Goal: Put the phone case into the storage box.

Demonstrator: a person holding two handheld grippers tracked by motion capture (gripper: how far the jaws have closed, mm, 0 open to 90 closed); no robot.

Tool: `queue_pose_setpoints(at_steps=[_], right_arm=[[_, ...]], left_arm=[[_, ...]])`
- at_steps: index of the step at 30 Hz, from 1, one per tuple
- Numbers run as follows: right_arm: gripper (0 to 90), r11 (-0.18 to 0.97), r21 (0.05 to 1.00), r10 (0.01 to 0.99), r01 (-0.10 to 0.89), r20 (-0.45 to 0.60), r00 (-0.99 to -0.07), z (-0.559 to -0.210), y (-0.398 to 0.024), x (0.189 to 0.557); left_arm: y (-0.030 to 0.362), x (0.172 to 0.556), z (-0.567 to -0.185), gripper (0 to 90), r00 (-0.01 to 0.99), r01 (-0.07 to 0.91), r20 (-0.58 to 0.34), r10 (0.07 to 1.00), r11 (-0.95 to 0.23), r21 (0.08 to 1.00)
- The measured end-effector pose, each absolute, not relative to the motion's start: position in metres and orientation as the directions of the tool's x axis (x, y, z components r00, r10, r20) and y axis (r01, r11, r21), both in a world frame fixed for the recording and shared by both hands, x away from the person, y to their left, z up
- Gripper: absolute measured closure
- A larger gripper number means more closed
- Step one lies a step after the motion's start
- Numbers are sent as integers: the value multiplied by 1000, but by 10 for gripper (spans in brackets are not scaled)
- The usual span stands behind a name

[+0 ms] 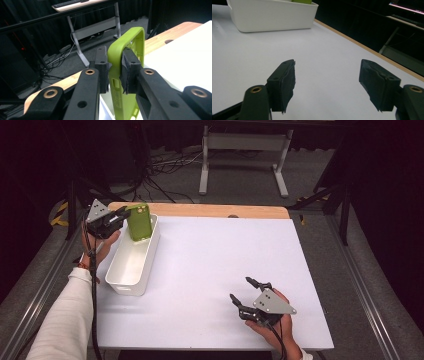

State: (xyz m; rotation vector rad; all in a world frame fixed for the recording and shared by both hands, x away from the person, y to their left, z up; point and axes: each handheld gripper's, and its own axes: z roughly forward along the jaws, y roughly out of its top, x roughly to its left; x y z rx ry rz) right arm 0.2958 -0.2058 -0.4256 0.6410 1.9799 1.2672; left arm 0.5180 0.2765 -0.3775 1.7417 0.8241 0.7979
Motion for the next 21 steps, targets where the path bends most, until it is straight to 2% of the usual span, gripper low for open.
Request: queue_pose_setpoints(at_steps=[7, 14, 21], right_arm=[[301, 400, 916, 716, 40, -285, -638, -426, -206, 296], [303, 400, 916, 712, 41, -282, -643, -426, -206, 297], [303, 406, 913, 704, 39, -285, -650, -426, -205, 296]], left_arm=[[267, 530, -386, 779, 564, 167, 153, 811, -294, 941], [263, 537, -388, 776, 565, 158, 141, 813, -274, 949], [259, 541, -392, 725, 530, 177, 176, 830, -311, 934]])
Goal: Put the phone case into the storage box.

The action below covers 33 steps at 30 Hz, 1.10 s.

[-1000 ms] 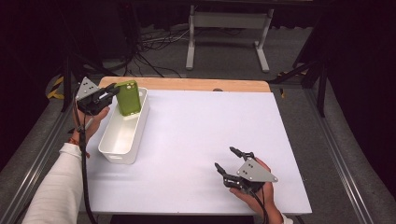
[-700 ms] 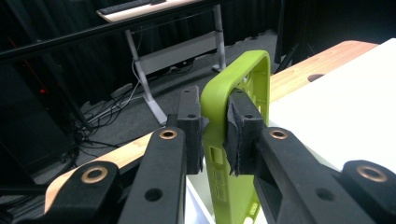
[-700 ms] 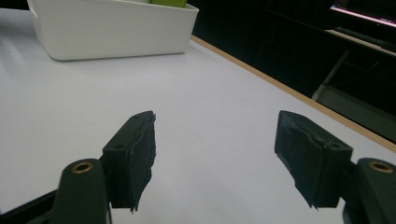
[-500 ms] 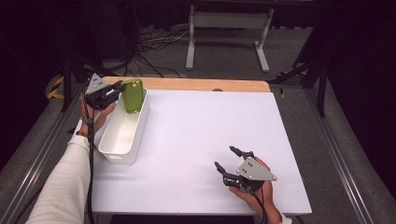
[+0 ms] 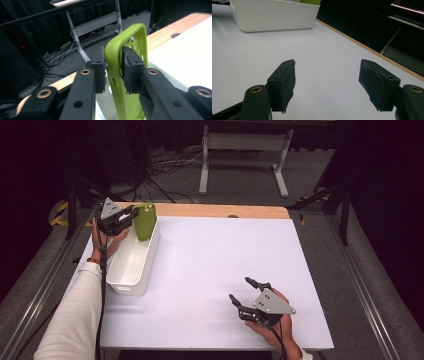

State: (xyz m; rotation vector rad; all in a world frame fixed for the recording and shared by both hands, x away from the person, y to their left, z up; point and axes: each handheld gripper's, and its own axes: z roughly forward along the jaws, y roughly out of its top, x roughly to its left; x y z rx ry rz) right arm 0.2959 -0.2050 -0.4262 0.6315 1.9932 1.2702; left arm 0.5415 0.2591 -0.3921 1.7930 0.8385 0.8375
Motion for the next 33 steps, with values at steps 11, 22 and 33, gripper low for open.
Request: queue_pose_setpoints(at_steps=[11, 22, 33], right_arm=[[304, 410, 911, 697, 41, -284, -658, -427, -204, 296], [306, 409, 912, 701, 45, -282, -655, -426, -204, 297], [305, 415, 909, 697, 41, -289, -657, -426, -204, 297]], left_arm=[[265, 549, -401, 655, 492, 238, 183, 851, -333, 912], [266, 552, -403, 615, 457, 274, 194, 868, -345, 898], [266, 547, -397, 592, 472, 261, 178, 863, -330, 907]])
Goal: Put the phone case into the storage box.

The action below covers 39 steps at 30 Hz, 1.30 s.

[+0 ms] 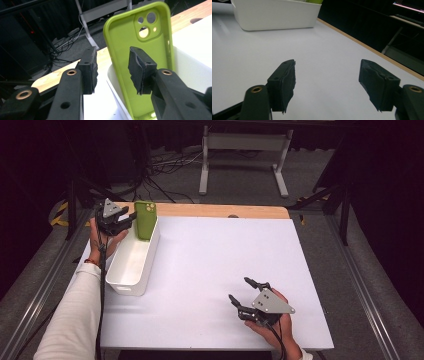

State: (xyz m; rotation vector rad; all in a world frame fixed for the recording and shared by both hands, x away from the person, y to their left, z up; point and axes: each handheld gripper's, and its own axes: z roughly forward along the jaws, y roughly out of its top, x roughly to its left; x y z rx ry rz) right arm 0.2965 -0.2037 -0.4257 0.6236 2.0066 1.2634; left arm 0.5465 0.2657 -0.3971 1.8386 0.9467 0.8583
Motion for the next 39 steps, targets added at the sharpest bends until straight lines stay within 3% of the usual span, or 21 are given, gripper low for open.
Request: queue_pose_setpoints(at_steps=[21, 39], right_arm=[[302, 419, 908, 688, 29, -296, -663, -424, -203, 295], [298, 425, 905, 677, 23, -301, -671, -424, -201, 292]], left_arm=[[268, 519, -379, 553, 499, 211, 163, 851, -302, 930], [261, 482, -369, 417, 517, 146, 144, 844, -252, 957]])
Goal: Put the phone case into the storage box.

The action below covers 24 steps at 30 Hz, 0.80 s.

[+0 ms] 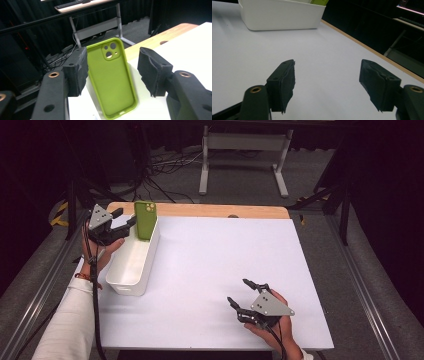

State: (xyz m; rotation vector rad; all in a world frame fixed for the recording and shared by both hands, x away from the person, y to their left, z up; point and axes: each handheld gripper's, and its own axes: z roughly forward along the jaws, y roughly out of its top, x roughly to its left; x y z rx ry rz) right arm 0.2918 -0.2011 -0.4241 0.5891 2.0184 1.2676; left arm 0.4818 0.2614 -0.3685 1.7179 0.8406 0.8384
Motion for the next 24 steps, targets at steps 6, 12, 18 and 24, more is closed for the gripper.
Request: queue_pose_setpoints(at_steps=[6, 12, 18, 24], right_arm=[[298, 425, 905, 679, 23, -302, -669, -424, -202, 292], [296, 431, 902, 676, 20, -308, -669, -424, -202, 292], [294, 426, 904, 682, 25, -303, -666, -424, -204, 293], [294, 429, 903, 677, 23, -305, -670, -424, -203, 294]], left_arm=[[260, 476, -368, 403, 528, 129, 145, 837, -248, 960], [257, 471, -367, 370, 533, 117, 142, 834, -239, 964], [254, 465, -367, 332, 549, 107, 132, 825, -227, 968], [252, 460, -367, 277, 562, 108, 129, 817, -226, 968]])
